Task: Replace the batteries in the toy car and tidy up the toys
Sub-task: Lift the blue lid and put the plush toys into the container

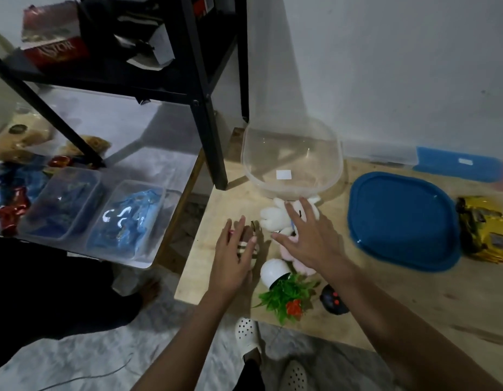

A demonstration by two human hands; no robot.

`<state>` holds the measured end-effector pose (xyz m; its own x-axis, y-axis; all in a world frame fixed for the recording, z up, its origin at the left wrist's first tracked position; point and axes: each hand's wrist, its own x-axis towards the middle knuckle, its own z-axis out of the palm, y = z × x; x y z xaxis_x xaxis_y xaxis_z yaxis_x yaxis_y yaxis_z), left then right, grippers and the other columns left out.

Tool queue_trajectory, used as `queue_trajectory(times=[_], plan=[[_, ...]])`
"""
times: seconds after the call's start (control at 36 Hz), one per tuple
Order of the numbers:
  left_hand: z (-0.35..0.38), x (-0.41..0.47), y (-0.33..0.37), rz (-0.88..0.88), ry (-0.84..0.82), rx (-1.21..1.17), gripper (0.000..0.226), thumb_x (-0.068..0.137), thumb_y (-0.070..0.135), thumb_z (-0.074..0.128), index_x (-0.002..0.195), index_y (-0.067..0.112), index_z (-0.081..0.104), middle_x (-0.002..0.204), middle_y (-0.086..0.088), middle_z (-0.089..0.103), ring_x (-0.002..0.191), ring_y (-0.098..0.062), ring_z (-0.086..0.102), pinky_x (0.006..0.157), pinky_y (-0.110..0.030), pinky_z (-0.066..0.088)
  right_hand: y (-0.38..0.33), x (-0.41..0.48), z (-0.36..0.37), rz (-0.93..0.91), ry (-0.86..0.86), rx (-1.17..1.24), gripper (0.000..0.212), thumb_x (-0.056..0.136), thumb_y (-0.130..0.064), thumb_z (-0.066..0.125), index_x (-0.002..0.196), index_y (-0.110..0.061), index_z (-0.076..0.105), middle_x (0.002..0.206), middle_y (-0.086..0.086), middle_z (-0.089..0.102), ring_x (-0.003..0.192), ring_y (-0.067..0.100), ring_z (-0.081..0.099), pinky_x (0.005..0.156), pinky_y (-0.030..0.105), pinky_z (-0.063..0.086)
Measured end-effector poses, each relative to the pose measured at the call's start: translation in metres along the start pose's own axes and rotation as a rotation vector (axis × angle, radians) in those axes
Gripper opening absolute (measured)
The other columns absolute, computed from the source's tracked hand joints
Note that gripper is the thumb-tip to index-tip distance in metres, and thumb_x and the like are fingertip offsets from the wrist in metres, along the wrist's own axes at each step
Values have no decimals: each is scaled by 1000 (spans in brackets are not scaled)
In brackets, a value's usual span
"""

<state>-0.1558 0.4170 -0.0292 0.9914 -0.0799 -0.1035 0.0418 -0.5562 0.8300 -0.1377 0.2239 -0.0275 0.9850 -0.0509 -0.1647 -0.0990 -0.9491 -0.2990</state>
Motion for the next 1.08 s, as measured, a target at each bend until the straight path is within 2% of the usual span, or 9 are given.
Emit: queue_trajectory(times=[0.08,0.17,0.25,0.42,0.61,0.75,0.86,0.94,1.08], plan=[[0,1,-2,23,7,-7,50,95,41,46,141,45,27,154,3,22,140,-11,24,104,-23,28,-5,1,0,31,44,3,88,67,-83,17,144,-39,20,156,-4,12,133,39,28,104,48,33],[0,3,-3,36,7,-16,48,95,40,46,139,48,27,154,4,23,139,-8,24,102,-22,29,-8,2,4,74,73,25,76,77,-78,31,142,-37,29,155,-3,17,132,39,28,103,48,34],[1,4,-6,48,14,-18,47,95,40,45,137,49,28,152,4,26,137,-9,27,104,-25,33,-6,5,6,78,107,36,74,76,-77,26,135,-35,39,151,0,26,126,40,37,98,48,38],[4,8,-8,70,47,5,43,95,36,48,137,38,39,142,-1,37,131,-13,35,104,-27,35,-4,9,8,62,229,89,56,85,-64,36,121,-26,53,135,8,42,109,40,50,84,44,47],[8,10,-6,82,85,-2,44,93,39,45,135,29,47,131,-3,45,122,-14,43,100,-22,34,-2,12,9,69,264,146,46,86,-55,52,117,-22,59,130,12,46,102,36,54,79,42,50],[10,10,-5,74,111,-44,42,94,36,46,133,23,49,128,-4,45,120,-15,45,102,-31,40,-3,12,7,78,296,174,48,83,-59,52,113,-22,62,126,13,48,101,35,53,77,40,50],[7,9,-1,44,133,-97,38,96,24,51,133,23,49,129,-2,44,122,-13,43,103,-28,39,-3,12,6,71,317,197,45,82,-55,57,112,-21,63,123,13,48,101,34,53,78,39,50],[6,8,2,30,144,-120,38,96,25,50,134,25,48,127,1,44,120,-8,44,102,-26,39,-4,11,3,68,331,226,44,82,-53,59,112,-20,62,123,12,47,100,32,53,77,37,48],[3,8,4,-6,190,-150,39,96,26,50,135,25,47,125,4,42,120,-10,44,102,-31,42,-2,3,-5,60,374,259,44,83,-54,59,112,-20,61,123,11,45,99,31,54,79,38,49]])
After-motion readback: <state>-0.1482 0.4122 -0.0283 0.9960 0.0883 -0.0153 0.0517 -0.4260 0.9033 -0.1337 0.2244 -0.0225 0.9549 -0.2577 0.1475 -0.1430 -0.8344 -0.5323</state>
